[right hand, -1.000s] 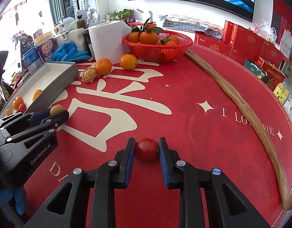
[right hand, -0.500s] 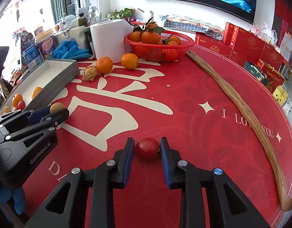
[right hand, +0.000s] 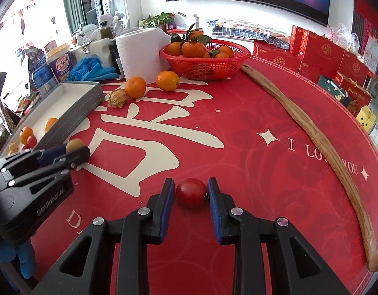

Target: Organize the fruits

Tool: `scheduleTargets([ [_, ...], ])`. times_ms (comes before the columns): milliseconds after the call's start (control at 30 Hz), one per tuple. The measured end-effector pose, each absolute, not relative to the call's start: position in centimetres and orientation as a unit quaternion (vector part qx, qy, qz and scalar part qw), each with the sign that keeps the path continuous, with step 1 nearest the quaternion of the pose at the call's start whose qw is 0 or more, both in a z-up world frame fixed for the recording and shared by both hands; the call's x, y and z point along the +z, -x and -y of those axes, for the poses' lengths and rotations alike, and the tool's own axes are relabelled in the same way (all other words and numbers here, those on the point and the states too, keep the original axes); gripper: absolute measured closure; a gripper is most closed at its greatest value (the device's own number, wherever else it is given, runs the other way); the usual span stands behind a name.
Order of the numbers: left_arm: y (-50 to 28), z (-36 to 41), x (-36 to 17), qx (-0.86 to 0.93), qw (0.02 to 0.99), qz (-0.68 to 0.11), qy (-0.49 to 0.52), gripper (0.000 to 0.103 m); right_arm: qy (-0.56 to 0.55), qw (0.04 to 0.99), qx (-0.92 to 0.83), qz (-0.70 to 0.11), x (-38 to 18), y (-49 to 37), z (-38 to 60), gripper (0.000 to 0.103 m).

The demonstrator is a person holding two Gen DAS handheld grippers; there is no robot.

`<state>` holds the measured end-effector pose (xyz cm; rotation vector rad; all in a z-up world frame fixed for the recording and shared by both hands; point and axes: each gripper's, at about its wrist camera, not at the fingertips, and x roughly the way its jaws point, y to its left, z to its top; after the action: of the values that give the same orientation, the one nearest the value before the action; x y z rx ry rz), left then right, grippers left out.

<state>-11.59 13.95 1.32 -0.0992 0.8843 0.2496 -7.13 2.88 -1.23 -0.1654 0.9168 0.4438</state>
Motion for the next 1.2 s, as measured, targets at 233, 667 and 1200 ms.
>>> scheduleTargets([
  [233,13.7,-14.7,4.4,0.116,0.913,-0.389,0.050,0.075,-0.011,0.856,0.238,-0.459,-0.1,6.6,-0.1,0.076],
  [667,15.7,-17.1,5.7,0.127,0.914,-0.379,0.073,0.075,-0.048,0.848,0.241,-0.469,0.2,6.4,2.1,0.076],
  [1200,16.1,-18.2,5.9,0.137,0.911,-0.380,0.078,0.075,0.023,0.864,0.235,-0.445,0.0,6.8,0.2,0.030],
])
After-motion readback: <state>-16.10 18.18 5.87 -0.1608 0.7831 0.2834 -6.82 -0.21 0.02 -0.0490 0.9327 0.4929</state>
